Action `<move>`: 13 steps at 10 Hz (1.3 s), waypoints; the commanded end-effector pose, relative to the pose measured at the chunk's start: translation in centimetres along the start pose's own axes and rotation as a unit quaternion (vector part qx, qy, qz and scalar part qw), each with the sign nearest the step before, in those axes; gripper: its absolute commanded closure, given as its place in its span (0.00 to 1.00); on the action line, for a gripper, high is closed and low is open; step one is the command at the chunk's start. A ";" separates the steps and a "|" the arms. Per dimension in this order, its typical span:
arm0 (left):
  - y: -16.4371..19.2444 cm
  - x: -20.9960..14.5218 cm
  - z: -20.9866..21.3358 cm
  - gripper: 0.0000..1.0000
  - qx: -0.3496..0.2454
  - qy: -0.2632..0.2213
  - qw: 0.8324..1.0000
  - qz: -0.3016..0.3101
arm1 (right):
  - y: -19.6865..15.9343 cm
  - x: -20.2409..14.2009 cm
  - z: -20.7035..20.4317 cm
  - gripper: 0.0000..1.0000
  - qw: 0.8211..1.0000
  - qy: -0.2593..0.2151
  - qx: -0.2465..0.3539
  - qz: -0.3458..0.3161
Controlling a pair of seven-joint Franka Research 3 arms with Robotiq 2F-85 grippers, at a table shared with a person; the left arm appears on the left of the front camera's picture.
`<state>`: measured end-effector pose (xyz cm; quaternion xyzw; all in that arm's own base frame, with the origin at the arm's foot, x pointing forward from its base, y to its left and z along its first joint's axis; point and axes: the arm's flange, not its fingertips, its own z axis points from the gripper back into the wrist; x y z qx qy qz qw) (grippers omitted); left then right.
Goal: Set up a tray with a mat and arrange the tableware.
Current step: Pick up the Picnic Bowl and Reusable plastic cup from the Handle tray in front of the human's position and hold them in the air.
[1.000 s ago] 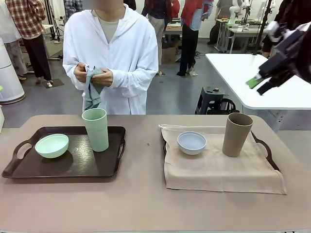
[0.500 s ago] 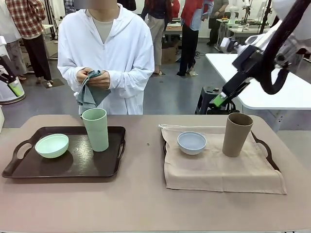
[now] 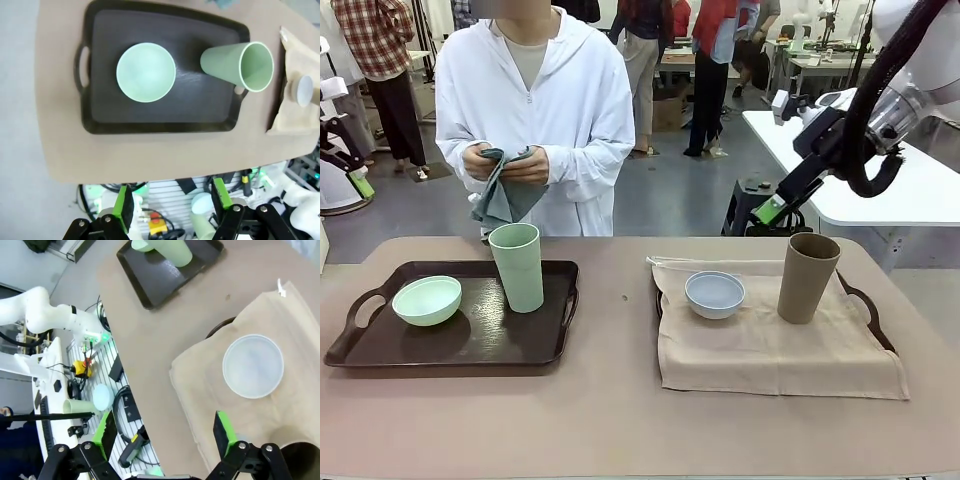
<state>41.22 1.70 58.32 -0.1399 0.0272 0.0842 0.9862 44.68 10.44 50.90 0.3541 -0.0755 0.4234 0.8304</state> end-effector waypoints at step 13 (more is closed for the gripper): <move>-2.9 5.0 -3.5 0.18 0.092 -0.032 0.992 -0.077 | -2.9 13.9 -20.1 0.00 0.936 -0.030 -0.010 0.352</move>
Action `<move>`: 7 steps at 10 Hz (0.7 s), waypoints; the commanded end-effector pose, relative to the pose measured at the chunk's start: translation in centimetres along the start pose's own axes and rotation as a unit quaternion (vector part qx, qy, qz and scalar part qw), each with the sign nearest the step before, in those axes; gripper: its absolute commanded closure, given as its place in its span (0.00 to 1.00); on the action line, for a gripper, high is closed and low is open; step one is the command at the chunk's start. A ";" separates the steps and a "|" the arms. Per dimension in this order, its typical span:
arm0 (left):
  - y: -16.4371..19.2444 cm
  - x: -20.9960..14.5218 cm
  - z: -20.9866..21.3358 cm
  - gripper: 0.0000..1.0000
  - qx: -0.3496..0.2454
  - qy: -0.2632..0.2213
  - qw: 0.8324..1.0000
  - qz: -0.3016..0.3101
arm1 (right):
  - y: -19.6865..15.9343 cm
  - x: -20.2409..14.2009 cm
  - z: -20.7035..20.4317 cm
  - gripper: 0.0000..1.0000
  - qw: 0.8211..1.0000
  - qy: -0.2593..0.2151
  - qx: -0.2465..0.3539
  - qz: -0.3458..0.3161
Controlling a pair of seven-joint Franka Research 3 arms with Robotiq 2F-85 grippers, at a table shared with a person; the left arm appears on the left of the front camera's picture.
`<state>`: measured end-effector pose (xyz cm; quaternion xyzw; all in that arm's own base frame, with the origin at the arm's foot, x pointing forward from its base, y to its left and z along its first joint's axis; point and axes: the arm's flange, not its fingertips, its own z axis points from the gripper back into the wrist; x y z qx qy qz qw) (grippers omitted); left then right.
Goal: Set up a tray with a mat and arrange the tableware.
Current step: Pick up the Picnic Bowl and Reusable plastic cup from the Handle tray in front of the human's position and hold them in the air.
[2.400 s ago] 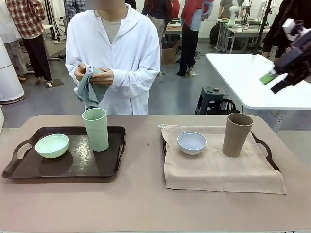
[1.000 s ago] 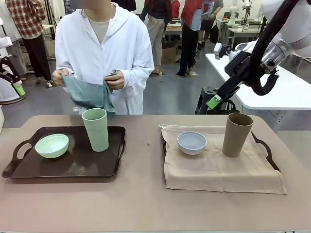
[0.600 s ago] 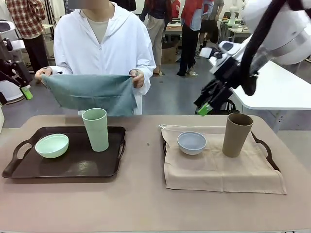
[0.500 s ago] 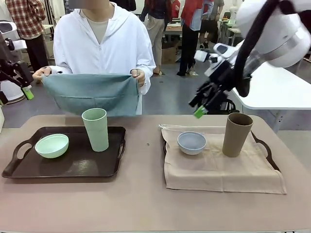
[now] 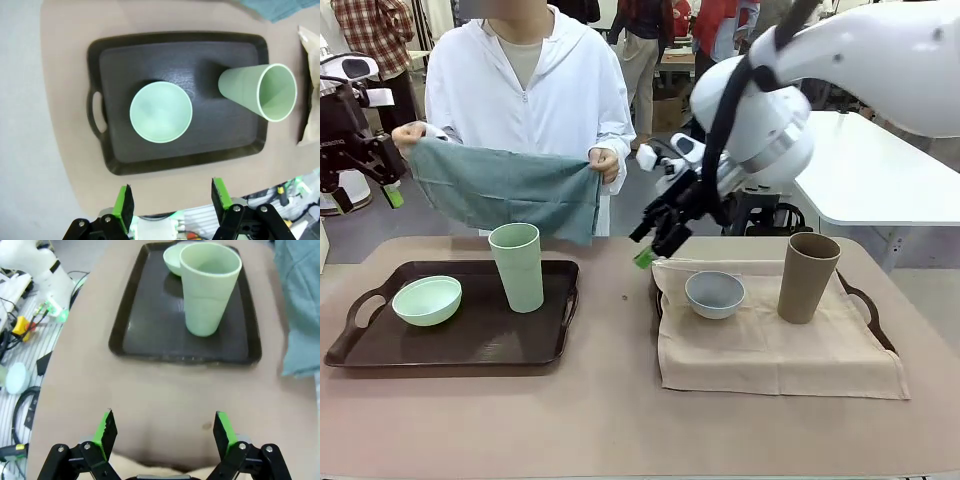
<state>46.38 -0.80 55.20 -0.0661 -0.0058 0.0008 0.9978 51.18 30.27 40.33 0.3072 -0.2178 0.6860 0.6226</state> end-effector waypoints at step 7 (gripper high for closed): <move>0.0 0.3 -0.4 0.18 0.004 -0.001 1.000 0.004 | -1.3 1.3 -1.7 0.00 1.000 -0.006 -0.002 -0.006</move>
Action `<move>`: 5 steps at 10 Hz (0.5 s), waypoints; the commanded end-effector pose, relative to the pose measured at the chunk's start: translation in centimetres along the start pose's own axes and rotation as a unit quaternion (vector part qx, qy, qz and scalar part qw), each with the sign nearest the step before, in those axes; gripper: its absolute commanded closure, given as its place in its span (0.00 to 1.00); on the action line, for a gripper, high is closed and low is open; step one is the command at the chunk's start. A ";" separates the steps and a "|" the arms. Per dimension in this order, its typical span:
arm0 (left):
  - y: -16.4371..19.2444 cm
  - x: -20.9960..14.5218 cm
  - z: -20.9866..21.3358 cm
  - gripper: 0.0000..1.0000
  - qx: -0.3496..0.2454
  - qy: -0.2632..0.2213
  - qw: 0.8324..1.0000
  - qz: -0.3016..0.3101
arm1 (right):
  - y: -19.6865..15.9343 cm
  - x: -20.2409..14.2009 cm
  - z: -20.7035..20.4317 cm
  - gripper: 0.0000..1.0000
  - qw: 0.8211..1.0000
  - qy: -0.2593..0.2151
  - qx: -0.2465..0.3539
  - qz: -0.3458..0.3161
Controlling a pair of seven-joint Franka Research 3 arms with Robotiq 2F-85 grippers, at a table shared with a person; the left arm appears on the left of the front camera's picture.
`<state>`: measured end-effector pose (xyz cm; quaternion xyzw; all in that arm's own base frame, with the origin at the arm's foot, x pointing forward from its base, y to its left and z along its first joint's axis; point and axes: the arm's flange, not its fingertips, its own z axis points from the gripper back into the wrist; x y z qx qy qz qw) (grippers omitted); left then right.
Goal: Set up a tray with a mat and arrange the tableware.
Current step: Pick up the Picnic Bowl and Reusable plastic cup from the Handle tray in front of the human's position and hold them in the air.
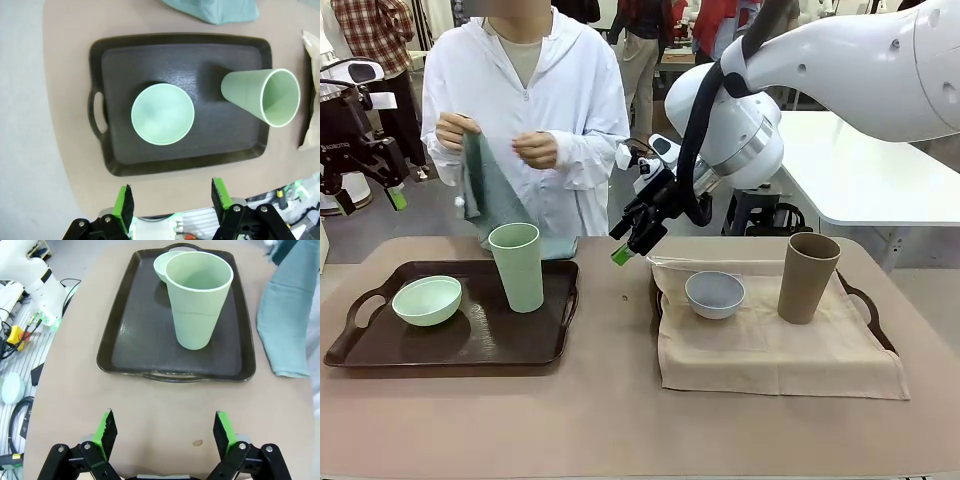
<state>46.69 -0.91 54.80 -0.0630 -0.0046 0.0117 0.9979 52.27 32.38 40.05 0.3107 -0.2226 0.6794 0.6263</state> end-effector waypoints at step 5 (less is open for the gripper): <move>2.5 -1.3 -2.9 0.18 0.003 -0.034 0.999 0.002 | -2.1 1.0 -7.0 0.00 0.987 -0.112 -0.067 0.091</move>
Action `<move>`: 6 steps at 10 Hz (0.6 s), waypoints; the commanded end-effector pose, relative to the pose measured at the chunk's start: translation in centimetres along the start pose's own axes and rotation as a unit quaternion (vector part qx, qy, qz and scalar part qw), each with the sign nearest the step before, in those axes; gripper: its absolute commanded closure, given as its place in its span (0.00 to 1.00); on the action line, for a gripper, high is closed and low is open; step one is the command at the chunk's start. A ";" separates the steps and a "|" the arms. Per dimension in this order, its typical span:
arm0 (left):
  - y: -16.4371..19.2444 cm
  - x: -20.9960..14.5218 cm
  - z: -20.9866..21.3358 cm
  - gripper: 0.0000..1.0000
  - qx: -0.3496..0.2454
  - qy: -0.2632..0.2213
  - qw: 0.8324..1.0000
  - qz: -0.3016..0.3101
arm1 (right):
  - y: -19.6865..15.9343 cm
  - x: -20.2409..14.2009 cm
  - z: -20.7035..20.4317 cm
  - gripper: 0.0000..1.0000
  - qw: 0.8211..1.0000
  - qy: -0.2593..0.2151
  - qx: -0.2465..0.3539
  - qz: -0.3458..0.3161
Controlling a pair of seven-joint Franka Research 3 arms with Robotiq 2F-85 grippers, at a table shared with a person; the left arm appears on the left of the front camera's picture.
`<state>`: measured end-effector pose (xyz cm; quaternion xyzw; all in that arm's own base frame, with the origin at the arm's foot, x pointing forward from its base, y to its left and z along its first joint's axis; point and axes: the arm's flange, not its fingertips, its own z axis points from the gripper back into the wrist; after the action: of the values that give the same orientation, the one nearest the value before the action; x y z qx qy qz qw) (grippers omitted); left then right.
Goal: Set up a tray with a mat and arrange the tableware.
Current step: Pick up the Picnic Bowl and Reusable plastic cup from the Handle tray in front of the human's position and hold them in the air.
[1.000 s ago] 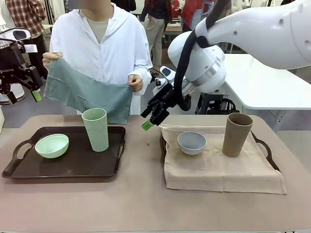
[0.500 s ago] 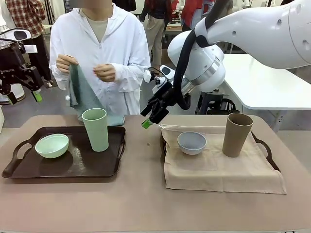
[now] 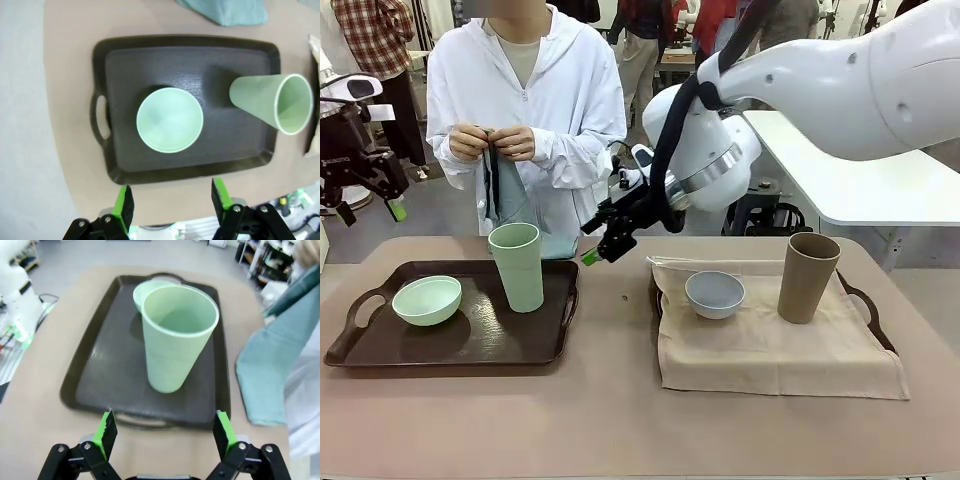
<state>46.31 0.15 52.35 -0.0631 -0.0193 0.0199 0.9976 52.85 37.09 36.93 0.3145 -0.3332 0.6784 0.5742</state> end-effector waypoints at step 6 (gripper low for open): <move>3.2 -0.8 -6.0 0.18 0.016 -0.075 0.997 -0.032 | -1.2 -2.2 -6.6 0.00 0.998 -0.056 0.010 -0.013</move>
<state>46.00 2.48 46.87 -0.0537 -0.0844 0.0089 0.9949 53.71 40.91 31.62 0.3519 -0.3504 0.6710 0.5507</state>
